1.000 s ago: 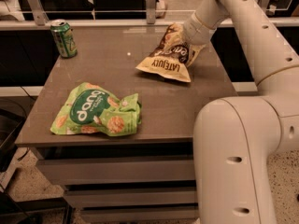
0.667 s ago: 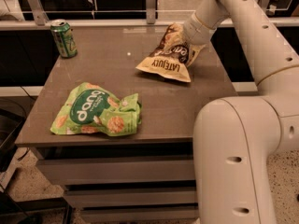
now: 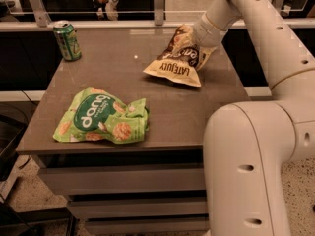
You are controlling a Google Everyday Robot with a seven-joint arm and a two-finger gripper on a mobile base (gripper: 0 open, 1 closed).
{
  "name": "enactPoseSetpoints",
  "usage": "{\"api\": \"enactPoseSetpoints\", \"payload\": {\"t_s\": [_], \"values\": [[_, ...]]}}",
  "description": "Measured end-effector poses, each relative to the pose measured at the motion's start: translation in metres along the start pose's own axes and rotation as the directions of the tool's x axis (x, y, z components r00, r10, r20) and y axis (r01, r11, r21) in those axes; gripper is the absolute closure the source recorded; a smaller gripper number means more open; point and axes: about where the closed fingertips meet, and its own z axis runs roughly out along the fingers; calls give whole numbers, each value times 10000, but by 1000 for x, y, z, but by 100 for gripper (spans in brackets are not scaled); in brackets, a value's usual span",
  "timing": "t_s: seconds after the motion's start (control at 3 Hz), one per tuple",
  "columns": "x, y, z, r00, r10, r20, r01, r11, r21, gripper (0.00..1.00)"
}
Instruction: Pick brown chip bag
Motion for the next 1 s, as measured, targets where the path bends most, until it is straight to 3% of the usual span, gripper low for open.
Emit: {"api": "enactPoseSetpoints", "payload": {"t_s": [0.33, 1.0], "values": [[0, 0, 0, 10000, 0, -1, 0, 10000, 1, 82], [0, 0, 0, 10000, 1, -1, -1, 10000, 1, 35]]}}
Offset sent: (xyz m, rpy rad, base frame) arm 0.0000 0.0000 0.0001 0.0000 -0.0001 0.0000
